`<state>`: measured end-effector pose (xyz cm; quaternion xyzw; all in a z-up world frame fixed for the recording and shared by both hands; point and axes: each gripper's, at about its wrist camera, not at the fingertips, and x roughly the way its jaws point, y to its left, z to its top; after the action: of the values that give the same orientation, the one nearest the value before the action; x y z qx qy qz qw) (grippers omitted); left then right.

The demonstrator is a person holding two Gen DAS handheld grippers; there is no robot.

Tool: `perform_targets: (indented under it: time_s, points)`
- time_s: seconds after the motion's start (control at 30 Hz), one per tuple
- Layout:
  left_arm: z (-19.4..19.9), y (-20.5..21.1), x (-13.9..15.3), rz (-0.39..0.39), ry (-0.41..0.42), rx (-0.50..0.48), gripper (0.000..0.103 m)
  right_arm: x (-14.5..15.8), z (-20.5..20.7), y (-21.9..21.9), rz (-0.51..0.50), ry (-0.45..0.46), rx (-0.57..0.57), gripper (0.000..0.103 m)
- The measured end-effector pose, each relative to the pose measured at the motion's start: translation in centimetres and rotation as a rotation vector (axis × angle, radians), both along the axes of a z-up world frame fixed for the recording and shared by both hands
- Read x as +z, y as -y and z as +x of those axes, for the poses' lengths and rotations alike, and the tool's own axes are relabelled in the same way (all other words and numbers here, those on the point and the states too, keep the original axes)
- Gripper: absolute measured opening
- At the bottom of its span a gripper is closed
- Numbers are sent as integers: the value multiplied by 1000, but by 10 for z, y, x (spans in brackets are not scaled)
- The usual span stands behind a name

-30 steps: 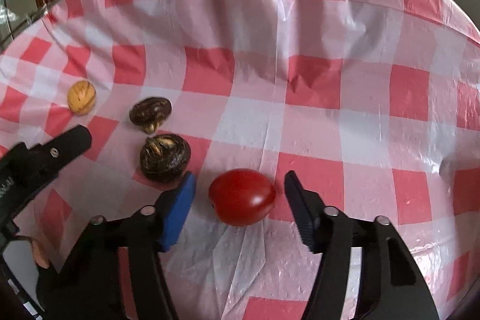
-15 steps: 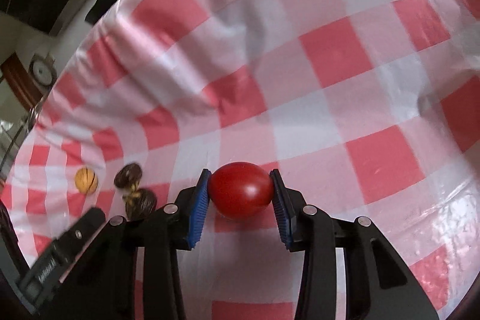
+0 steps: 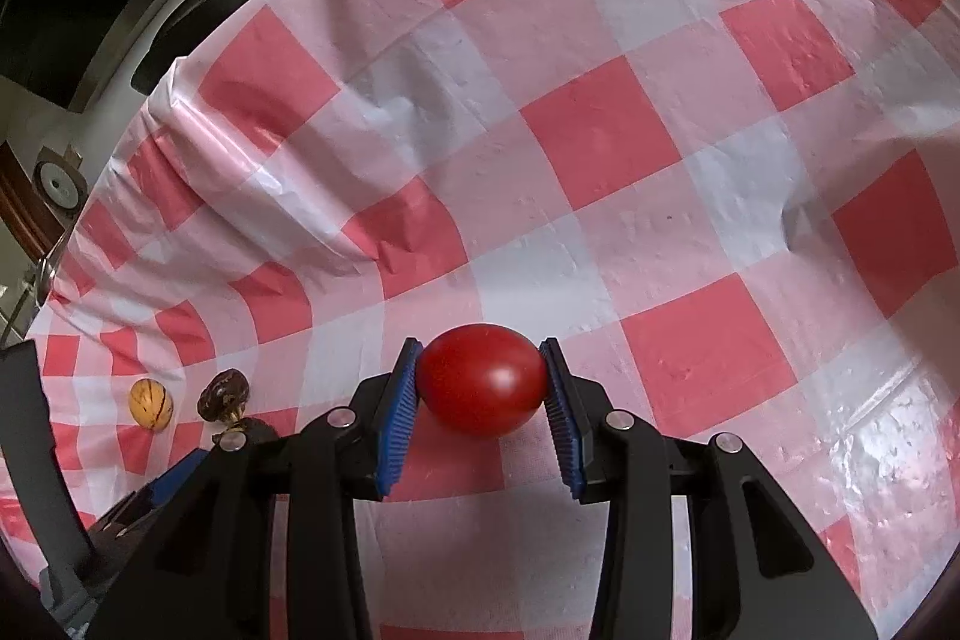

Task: Organize fruits
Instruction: 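Grasp the red tomato with the right tool while the left tool grasps a dark dried fruit, then carry the tomato and dried fruit to the white box and open both tools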

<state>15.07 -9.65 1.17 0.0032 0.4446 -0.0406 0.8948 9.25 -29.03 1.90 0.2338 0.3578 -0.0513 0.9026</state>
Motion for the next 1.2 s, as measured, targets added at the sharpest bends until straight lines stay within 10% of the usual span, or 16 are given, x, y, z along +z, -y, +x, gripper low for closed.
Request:
perform_targets:
  time_s: [0.13,0.8,1.2]
  points:
    - [-3,11,0,42,22,-53,43,-1,0,-1,0,-5,-1,39]
    - [-77,-47,45,-124,284,75,42,-2,2,-4,-14,-11,13,39]
    - [-129,-107,25,-237,217,168,42,5,-5,-7,-49,22,7,39]
